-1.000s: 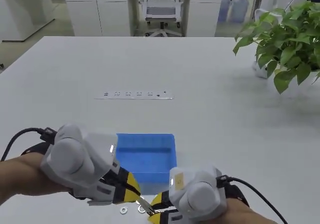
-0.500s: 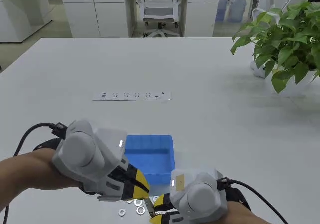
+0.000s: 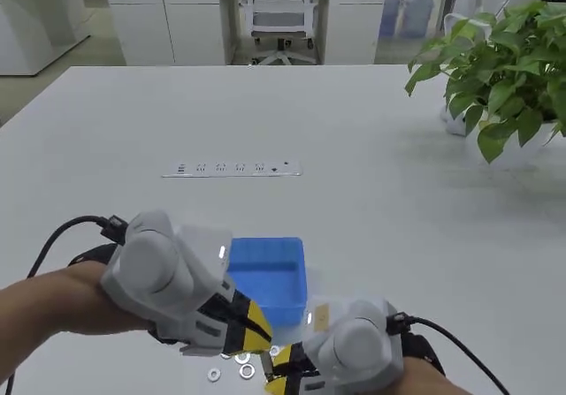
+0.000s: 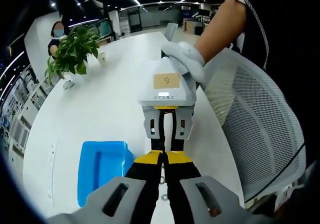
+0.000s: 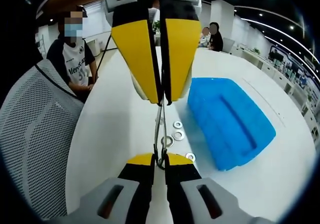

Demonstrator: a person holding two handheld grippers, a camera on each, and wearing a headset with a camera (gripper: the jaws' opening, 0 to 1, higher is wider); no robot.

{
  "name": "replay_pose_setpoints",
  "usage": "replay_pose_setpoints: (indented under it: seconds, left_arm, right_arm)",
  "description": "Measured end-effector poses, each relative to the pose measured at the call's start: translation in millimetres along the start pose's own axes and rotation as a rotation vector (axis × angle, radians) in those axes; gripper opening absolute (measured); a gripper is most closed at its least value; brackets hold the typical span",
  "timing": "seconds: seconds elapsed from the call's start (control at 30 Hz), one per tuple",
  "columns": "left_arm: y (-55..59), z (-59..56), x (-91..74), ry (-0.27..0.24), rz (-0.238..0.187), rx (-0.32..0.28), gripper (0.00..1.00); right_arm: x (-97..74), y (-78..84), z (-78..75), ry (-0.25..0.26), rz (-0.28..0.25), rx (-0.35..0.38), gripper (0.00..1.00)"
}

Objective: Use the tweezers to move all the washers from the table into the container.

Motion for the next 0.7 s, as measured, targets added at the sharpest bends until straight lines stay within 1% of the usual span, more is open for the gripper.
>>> replay_pose_setpoints:
  seconds: [0.37,0.5,0.7]
  left_arm:
    - [-2.2,-3.9,-0.4,0.002,0.008,0.016,0.05]
    - [-5.9,-4.3,-4.3,0.000,0.004,0.018,0.05]
    - [-13.6,-4.2,-13.3,-0.004,-0.005,0.020,0.05]
  right_arm:
    - [-1.8,-0.9,0.2,0.004,0.003,-0.006,0.09]
    - [-6.1,-3.7,-1.2,0.004,0.001,-0.006,0.09]
    - [-15.2,-12.1,-4.6,0.013,0.000,-0.019,0.09]
Point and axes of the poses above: the centre of the closed fingertips' face, and the gripper's own axes: x roughly forward along the fingers, z roughly to its left, y roughly out of its underside, the point moved 7 cm from there along -x, roughly backward along the fingers, and after that the axes turned 12 degrees about -x, right-handed, at the moved point
